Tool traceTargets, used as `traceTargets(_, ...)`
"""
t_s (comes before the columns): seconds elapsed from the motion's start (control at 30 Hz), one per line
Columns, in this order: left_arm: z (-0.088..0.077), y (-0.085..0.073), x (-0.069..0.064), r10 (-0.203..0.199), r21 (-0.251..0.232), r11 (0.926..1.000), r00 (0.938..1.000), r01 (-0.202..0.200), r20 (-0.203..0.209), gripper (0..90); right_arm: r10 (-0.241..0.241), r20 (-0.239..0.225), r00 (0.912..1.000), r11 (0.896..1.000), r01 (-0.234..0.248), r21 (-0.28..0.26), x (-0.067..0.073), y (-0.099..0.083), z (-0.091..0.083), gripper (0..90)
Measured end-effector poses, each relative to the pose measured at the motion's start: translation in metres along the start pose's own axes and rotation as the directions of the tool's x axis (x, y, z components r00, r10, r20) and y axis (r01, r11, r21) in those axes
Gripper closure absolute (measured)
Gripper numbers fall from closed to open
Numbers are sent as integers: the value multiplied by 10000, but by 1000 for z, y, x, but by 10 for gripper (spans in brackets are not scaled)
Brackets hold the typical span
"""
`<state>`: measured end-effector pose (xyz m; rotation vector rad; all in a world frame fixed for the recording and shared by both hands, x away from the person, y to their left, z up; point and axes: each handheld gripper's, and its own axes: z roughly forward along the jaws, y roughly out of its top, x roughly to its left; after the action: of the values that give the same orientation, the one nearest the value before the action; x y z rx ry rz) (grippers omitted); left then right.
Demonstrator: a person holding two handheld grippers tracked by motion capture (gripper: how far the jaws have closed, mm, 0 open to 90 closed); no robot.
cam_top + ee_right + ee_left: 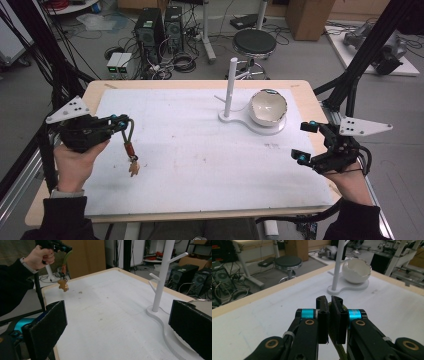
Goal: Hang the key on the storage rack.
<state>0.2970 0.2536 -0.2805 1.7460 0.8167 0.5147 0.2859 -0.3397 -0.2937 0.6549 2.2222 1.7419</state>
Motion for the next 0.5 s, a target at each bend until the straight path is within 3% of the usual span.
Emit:
traceTargets(0.23,33,18,-15,149,-38,9999,9989,-148,444,844,-37,17,10000,10000,37,-14,-1,0,2,9)
traceTargets(0.37,53,24,-23,366,168,9992,9981,-375,500,844,-25,-45,10000,10000,25,-9,-2,0,2,9)
traceTargets(0.5,71,26,-25,327,203,9992,9976,-340,608,844,68,-49,10000,10000,-69,-35,-4,-1,1,9)
